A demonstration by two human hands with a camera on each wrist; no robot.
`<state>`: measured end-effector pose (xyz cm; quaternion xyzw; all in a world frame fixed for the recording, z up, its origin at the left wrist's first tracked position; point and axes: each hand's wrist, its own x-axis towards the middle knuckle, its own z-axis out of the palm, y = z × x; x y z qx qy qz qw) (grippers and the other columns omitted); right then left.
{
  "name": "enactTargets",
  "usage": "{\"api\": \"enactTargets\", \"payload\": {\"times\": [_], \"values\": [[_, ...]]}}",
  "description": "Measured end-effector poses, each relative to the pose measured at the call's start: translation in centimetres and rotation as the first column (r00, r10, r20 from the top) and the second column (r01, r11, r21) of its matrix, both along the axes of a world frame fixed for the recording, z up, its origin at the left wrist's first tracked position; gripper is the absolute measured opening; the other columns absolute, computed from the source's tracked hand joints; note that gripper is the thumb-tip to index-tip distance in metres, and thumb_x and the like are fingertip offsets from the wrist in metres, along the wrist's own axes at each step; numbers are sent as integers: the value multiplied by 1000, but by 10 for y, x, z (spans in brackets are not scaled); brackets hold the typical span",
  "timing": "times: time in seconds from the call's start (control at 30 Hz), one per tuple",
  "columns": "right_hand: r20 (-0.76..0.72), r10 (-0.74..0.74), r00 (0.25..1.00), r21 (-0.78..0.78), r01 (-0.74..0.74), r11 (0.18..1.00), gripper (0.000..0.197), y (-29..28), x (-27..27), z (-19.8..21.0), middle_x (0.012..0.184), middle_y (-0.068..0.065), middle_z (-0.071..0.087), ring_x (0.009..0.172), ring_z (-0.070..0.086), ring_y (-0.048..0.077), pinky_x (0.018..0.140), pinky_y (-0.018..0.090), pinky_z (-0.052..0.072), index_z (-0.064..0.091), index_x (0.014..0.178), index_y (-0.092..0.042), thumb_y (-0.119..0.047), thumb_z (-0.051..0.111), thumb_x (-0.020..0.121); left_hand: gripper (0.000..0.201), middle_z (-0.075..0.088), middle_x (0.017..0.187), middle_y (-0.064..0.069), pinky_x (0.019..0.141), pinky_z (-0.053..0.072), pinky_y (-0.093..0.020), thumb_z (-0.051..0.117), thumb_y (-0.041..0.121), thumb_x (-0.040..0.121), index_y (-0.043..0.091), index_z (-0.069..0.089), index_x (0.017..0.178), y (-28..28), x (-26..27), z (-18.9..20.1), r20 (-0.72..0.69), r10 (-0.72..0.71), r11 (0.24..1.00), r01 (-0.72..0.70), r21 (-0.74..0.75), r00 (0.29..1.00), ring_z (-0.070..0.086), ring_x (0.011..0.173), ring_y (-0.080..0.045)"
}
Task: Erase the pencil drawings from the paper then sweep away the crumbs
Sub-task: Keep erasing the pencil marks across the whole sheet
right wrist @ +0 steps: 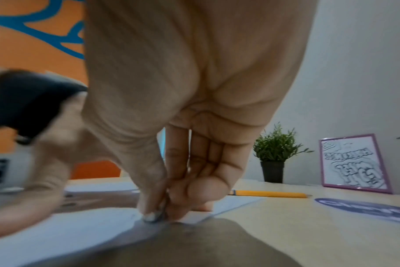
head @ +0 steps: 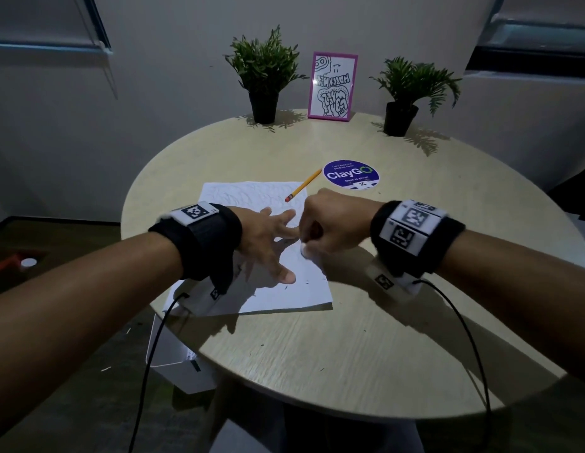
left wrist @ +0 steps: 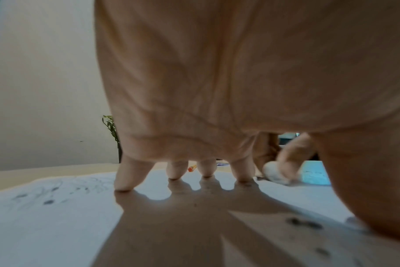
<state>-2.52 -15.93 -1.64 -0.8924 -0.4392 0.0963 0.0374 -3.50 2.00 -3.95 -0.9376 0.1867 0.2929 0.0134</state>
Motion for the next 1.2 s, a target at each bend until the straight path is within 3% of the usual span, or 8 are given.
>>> {"api": "enactTargets", "payload": {"times": [0.13, 0.23, 0.4, 0.53, 0.73, 0.9, 1.07, 1.2], "values": [[71, -69, 995, 60, 64, 996, 11, 6, 7, -7, 73, 3, 72, 60, 55, 7, 56, 3, 35, 80, 82, -11, -17, 71, 85, 103, -28, 158, 25, 120, 8, -61, 66, 77, 72, 55, 4, 152, 1, 0, 1, -10, 13, 1000, -13, 13, 1000, -21, 151, -20], [31, 0, 1000, 46, -2, 999, 10, -5, -12, -9, 67, -7, 68, 60, 55, 7, 57, 20, 44, 78, 78, -14, -16, 71, 84, 105, -27, 158, 26, 119, 5, -62, 66, 80, 68, 60, 4, 150, 1, 2, 0, -21, 15, 1000, -15, 1, 1000, -21, 151, -21], [-97, 87, 991, -1, -88, 996, 10, -8, -19, -1, 63, -18, 63, 62, 59, -7, 59, 7, 41, 78, 79, -15, -22, 75, 86, 105, -27, 159, 23, 119, 6, -62, 65, 79, 70, 59, 0, 150, 0, 2, 0, -4, 11, 1000, -11, 17, 1000, -20, 151, -24], [81, -11, 997, 77, 5, 997, 11, 5, 6, -3, 72, 2, 73, 57, 51, 8, 62, -4, 31, 80, 82, -8, -16, 73, 86, 105, -26, 158, 27, 120, 7, -61, 67, 78, 70, 58, 3, 151, 1, 1, 0, -4, 32, 999, -32, 4, 999, -20, 151, -21], [-47, 36, 998, 46, -34, 998, 9, -3, -17, -6, 58, -21, 58, 65, 60, 3, 59, 17, 45, 79, 78, -13, -20, 76, 84, 111, -13, 162, 26, 120, 10, -60, 71, 74, 68, 56, 0, 151, -1, -2, 3, 25, 33, 999, -33, -29, 999, -15, 152, -20], [-109, 36, 993, 22, -33, 999, 11, -2, -10, -1, 74, -7, 74, 65, 57, -12, 60, 8, 42, 80, 82, -17, -28, 80, 81, 110, -12, 161, 27, 119, 13, -60, 73, 73, 67, 58, 2, 150, -3, -1, 5, 29, 30, 999, -29, -39, 999, -13, 153, -20], [-17, -62, 998, 72, 63, 995, 13, 13, 9, -1, 71, -2, 70, 61, 56, 1, 62, 24, 47, 78, 82, -15, -28, 82, 79, 101, 3, 157, 34, 118, 19, -58, 78, 67, 68, 56, 18, 148, -3, -5, 8, 4, 44, 997, -43, -71, 999, -6, 152, -12], [-17, -36, 999, 79, 38, 996, 7, 7, -1, -4, 72, -6, 65, 65, 56, 6, 59, 18, 43, 75, 83, -17, -22, 79, 82, 100, 4, 158, 27, 119, 19, -57, 78, 64, 71, 52, 18, 150, -4, -9, 12, 1, 46, 996, -46, -81, 999, -2, 152, -15]]}}
